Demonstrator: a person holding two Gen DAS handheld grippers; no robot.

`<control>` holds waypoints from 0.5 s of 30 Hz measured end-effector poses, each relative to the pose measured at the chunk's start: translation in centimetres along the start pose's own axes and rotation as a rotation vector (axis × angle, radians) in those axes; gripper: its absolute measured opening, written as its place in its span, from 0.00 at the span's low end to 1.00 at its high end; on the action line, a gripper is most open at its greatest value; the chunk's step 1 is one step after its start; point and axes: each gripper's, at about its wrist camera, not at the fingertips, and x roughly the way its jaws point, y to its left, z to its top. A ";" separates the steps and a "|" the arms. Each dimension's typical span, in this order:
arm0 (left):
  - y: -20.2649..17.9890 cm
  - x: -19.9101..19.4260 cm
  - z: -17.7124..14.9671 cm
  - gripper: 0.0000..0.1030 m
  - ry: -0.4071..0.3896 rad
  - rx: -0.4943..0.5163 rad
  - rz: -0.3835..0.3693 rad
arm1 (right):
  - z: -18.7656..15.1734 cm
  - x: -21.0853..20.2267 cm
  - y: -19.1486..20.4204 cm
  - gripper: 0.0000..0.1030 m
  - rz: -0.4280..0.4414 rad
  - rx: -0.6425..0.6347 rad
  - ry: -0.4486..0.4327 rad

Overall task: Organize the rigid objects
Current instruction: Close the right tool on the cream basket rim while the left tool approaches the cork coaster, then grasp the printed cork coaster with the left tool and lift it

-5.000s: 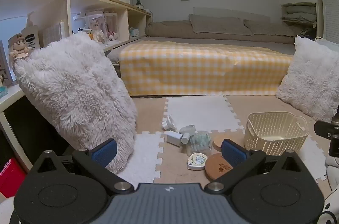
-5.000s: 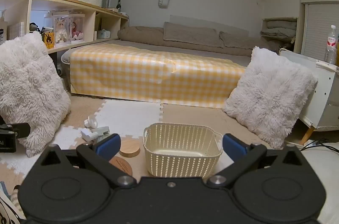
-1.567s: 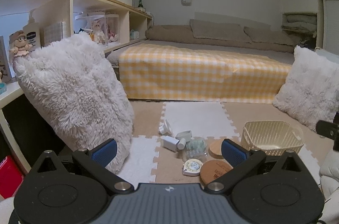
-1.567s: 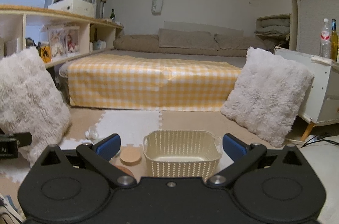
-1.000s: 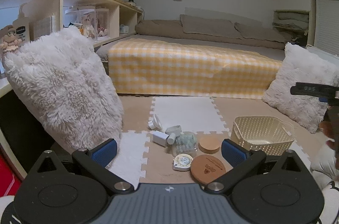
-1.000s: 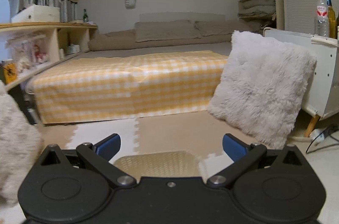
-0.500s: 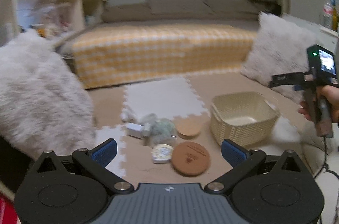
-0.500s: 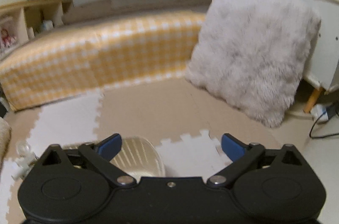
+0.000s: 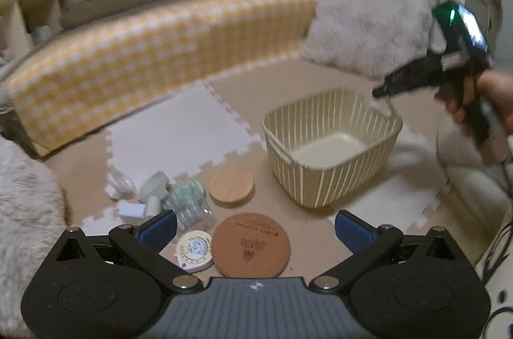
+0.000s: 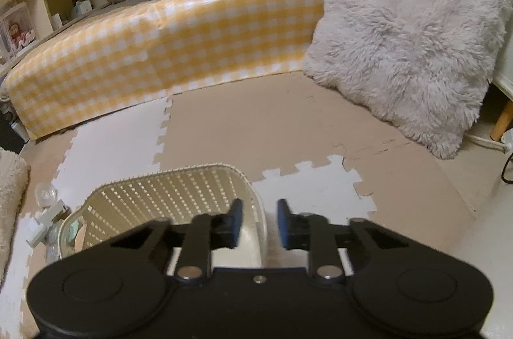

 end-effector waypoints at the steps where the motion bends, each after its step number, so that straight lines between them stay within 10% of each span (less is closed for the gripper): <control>1: 0.1 0.8 -0.1 1.00 0.016 0.011 -0.015 | 0.0 0.1 -0.1 0.11 -0.001 0.000 0.004; 15: -0.1 9.7 -2.0 1.00 0.207 0.184 -0.089 | 0.4 0.6 0.0 0.06 -0.017 -0.005 0.034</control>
